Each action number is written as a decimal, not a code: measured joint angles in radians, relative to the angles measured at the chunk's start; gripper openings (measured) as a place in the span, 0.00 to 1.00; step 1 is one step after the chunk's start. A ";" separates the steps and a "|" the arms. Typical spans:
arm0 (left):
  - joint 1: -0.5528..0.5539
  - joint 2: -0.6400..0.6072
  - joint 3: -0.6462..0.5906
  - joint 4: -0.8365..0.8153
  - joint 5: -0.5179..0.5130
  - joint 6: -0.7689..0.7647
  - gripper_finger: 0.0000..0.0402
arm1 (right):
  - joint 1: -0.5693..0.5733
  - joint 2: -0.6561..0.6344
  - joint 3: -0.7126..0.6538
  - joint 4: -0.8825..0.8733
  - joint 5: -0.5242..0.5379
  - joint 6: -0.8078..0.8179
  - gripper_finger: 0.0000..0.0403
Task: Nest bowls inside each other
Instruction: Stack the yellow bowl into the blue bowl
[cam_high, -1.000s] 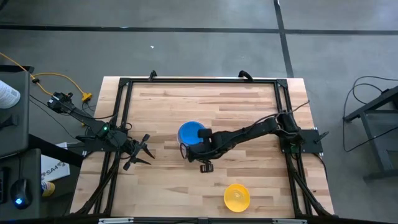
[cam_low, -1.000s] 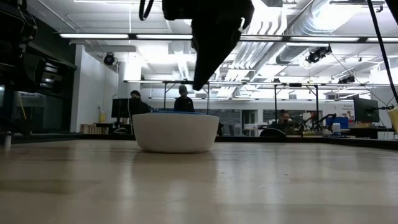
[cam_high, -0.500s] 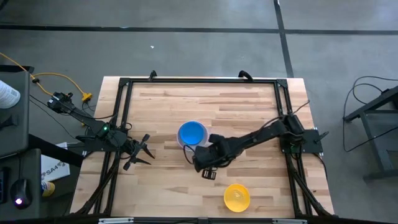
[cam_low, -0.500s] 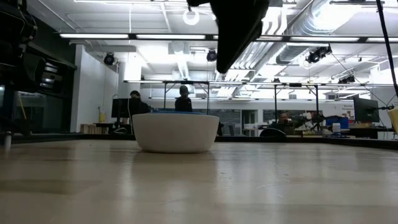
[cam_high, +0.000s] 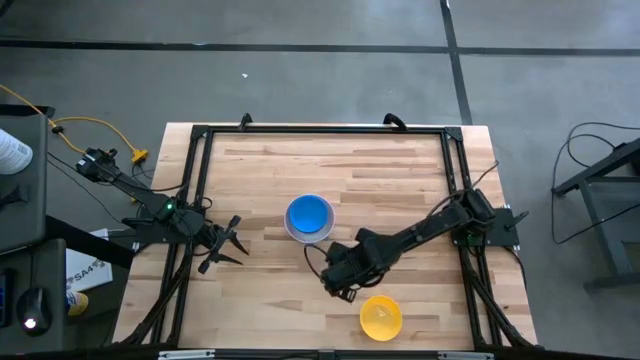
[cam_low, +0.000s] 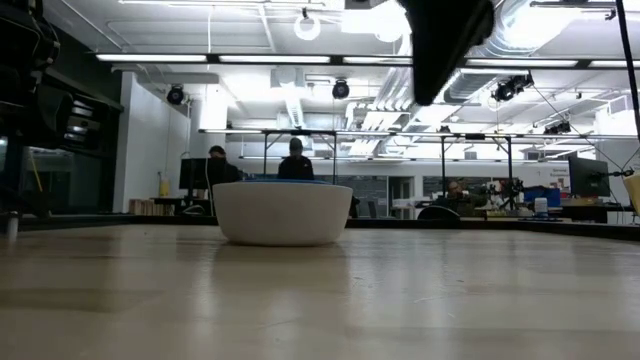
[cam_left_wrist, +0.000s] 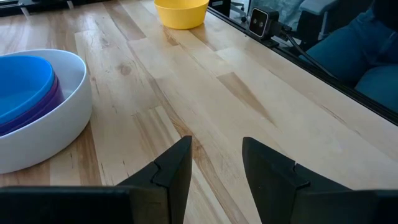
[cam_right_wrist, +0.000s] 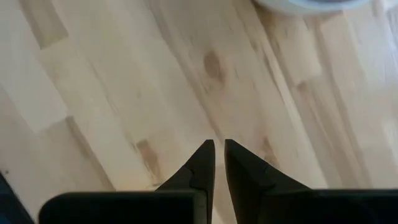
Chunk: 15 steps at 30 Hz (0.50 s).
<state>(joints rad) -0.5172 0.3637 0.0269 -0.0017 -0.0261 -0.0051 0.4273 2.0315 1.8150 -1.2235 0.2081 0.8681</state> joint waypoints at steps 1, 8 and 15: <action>0.000 0.000 0.000 0.000 0.000 0.000 0.35 | 0.007 -0.002 0.000 -0.010 -0.001 0.018 0.07; 0.000 0.000 0.000 0.000 0.000 0.000 0.35 | 0.052 -0.005 0.000 -0.098 -0.001 0.164 0.07; 0.000 0.000 0.000 0.000 0.000 0.000 0.35 | 0.120 -0.005 0.000 -0.162 0.001 0.260 0.07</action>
<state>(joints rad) -0.5171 0.3639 0.0269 -0.0017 -0.0263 -0.0051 0.5473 2.0270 1.8150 -1.3852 0.2094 1.1278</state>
